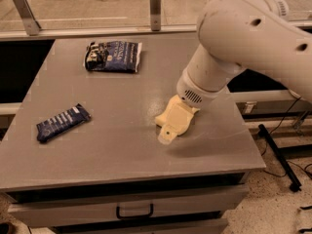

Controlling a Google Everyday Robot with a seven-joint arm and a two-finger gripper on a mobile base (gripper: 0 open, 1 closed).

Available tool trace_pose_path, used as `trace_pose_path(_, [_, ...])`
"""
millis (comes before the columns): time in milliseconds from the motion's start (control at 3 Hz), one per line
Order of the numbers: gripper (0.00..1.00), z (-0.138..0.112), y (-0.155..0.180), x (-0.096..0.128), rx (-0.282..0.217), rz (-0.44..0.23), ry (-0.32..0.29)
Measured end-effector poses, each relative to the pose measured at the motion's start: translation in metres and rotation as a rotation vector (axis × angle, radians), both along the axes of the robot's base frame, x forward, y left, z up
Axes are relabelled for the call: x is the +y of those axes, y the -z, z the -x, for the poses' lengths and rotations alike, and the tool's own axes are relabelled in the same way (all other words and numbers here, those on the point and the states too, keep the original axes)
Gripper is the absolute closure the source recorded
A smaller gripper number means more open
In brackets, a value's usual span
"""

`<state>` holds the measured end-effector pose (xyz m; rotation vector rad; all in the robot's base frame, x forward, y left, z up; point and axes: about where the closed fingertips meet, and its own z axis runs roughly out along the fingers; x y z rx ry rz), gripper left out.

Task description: Move sponge near blue chip bag

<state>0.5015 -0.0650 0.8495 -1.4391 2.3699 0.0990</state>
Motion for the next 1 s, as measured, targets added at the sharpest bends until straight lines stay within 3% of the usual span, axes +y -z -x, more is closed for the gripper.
trace_pose_path(333, [0.0, -0.0005, 0.0002, 0.0011, -0.002, -0.003, -0.001])
trace_pose_path(1000, [0.41, 0.0008, -0.0022, 0.0022, -0.007, -0.001, -0.003])
